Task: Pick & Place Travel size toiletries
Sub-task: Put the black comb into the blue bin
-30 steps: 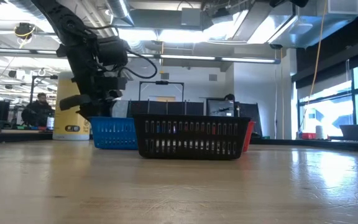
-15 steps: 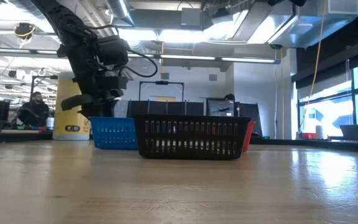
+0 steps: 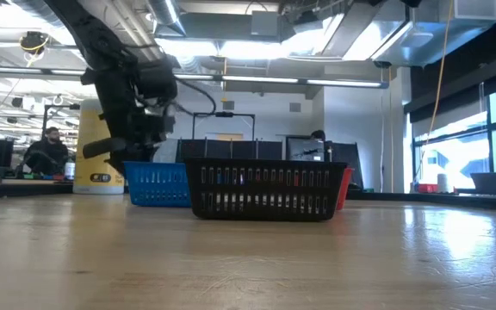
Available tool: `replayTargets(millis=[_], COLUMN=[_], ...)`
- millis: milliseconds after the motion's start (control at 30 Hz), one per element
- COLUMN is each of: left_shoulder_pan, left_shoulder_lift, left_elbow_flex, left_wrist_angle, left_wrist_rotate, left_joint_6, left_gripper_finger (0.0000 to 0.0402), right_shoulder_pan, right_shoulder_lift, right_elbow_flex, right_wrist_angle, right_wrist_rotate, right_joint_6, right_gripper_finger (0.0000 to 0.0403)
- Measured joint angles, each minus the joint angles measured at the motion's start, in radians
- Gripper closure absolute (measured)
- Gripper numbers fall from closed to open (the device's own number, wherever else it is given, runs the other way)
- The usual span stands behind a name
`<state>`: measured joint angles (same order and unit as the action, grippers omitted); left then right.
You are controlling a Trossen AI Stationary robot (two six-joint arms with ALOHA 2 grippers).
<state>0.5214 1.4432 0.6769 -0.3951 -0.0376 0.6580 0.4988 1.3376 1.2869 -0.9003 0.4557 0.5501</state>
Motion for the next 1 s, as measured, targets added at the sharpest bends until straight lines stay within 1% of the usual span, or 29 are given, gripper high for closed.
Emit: replayTargets(millis=[267, 400, 567, 600, 733, 833, 1000], left_shoulder_pan=[0.040, 0.055, 0.071, 0.077, 0.102, 0.114, 0.134], left_shoulder_lift=[0.123, 0.131, 0.139, 0.142, 0.140, 0.150, 0.175], left_elbow_flex=[0.014, 0.031, 0.076, 0.086, 0.101, 0.097, 0.102], left_wrist_angle=[0.012, 0.011, -0.041, -0.051, -0.036, -0.051, -0.108], left_wrist_rotate=[0.024, 0.060, 0.084, 0.095, 0.191, 0.191, 0.198], left_joint_6=[0.025, 0.035, 0.055, 0.053, 0.040, 0.043, 0.036], left_gripper_finger=[0.0262, 0.0262, 0.0262, 0.0262, 0.0264, 0.0273, 0.0305], right_shoulder_pan=[0.000, 0.000, -0.006, -0.007, -0.007, -0.007, -0.007], right_shoulder_lift=[0.000, 0.000, 0.000, 0.000, 0.000, 0.000, 0.000], right_elbow_flex=[0.000, 0.000, 0.000, 0.000, 0.000, 0.000, 0.000], right_wrist_angle=[0.004, 0.010, 0.010, 0.010, 0.011, 0.019, 0.026], right_wrist_rotate=[0.000, 0.000, -0.003, -0.003, -0.003, -0.003, -0.016], right_joint_6=[-0.009, -0.010, -0.018, -0.015, -0.015, -0.015, -0.014], right_gripper_finger=[0.0345, 0.0350, 0.0348, 0.0346, 0.0339, 0.0336, 0.0342])
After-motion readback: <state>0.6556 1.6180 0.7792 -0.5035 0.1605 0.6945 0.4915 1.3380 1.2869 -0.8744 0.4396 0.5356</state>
